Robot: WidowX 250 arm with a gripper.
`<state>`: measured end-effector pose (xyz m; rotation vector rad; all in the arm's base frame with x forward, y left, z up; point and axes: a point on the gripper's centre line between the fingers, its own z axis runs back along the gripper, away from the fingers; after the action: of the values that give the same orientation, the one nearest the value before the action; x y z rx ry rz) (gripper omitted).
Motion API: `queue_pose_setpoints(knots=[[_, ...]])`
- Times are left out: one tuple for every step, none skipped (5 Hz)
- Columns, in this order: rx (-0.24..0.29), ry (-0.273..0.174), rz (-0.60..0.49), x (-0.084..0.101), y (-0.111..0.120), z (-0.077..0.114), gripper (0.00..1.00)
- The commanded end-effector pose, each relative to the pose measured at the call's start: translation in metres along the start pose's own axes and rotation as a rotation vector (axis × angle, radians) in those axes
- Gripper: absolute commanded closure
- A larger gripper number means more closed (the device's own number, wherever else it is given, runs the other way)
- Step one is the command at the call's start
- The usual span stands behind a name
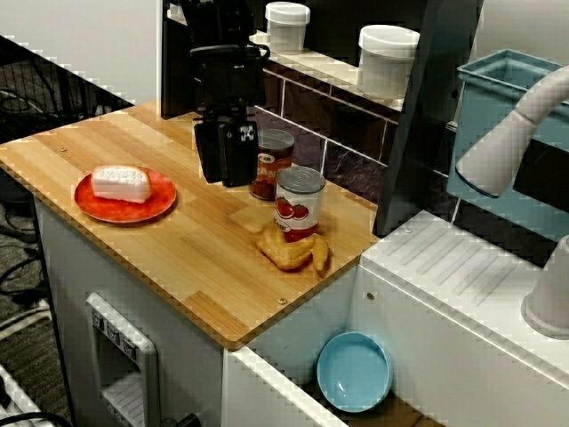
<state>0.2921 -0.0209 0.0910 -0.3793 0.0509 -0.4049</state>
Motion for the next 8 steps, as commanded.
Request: queue_pose_setpoints(knots=[[0.129,-0.019,-0.089,-0.012,-0.032,0.009,0.00],[0.172,0.004,-0.165,-0.016,-0.042,-0.002,0.00],[0.242,0.047,-0.282,-0.017,-0.052,-0.010,0.00],[0.332,0.045,-0.377,-0.019,-0.067,-0.018,0.00],[0.363,0.047,-0.441,-0.016,-0.071,-0.026,0.00],[0.367,0.048,-0.500,-0.011,-0.074,-0.027,0.00],[0.370,0.025,-0.582,-0.003,-0.077,-0.026,0.00],[0.375,-0.023,-0.678,0.008,-0.076,-0.022,0.00]])
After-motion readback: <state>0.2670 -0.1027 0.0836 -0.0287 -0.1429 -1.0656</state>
